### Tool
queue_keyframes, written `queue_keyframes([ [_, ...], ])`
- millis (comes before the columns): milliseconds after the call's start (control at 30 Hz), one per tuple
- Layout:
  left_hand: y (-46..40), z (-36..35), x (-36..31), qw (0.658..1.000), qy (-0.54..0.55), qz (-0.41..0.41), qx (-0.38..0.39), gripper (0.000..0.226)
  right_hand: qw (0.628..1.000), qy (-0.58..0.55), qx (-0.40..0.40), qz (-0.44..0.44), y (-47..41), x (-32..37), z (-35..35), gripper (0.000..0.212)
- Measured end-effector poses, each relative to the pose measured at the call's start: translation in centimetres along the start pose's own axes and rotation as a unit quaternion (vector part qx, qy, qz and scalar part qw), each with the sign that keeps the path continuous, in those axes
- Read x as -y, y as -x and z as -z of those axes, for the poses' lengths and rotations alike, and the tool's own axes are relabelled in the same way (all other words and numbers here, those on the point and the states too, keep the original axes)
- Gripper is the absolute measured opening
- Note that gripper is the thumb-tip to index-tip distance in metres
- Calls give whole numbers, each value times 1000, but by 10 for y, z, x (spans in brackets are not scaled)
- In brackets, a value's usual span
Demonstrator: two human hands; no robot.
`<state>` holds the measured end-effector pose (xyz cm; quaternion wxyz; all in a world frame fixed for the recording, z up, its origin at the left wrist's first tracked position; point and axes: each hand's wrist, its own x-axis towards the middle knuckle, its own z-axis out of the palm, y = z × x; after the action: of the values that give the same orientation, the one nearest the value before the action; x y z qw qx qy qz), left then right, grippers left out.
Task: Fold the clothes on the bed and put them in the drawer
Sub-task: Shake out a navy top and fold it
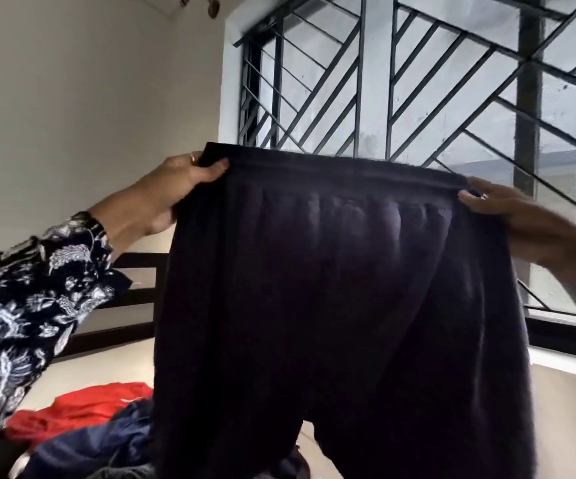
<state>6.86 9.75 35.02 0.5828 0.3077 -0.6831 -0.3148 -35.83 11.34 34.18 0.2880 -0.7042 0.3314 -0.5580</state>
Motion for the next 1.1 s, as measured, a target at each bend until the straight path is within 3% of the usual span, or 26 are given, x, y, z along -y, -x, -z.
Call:
queue_keyframes([
  [67, -10, -6, 14, 995, -79, 51, -35, 6, 993, 72, -43, -86, -11, -11, -5, 54],
  [133, -16, -17, 25, 980, -155, 87, -85, 19, 973, 157, -91, -141, -22, -18, -16, 34],
  [200, -25, -31, 36, 974, -165, 101, -122, 16, 960, 200, -133, -142, -29, -18, -35, 19],
  [233, -28, -41, 39, 973, -162, 101, -133, 11, 960, 196, -143, -138, -32, -16, -46, 21],
  [300, -35, -61, 42, 975, -153, 87, -134, 22, 965, 157, -162, -133, -40, -8, -69, 28],
  [433, -43, -102, 36, 985, -121, 59, -109, 32, 977, 124, -147, -97, -52, 11, -121, 17],
  [567, -44, -134, 29, 992, -94, 36, -76, 10, 976, 179, -88, -88, -61, 12, -151, 16],
  [733, -39, -145, 33, 996, -62, 45, -41, 12, 974, 205, -55, -83, -65, 16, -173, 3],
  [800, -42, -141, 38, 996, -41, 62, -52, 24, 972, 221, -19, -84, -61, 13, -174, 12],
  [867, -42, -139, 39, 995, -38, 72, -52, 33, 952, 300, -39, -56, -59, 5, -174, 4],
  [900, -42, -139, 39, 996, -40, 68, -51, 34, 941, 331, -61, -33, -60, 0, -173, 13],
  [1000, -42, -136, 34, 997, -58, 42, -43, 21, 938, 333, -87, 28, -59, -9, -170, 35],
  [1100, -45, -130, 27, 997, -49, 28, -48, 13, 935, 338, -77, 78, -62, -8, -160, 39],
])
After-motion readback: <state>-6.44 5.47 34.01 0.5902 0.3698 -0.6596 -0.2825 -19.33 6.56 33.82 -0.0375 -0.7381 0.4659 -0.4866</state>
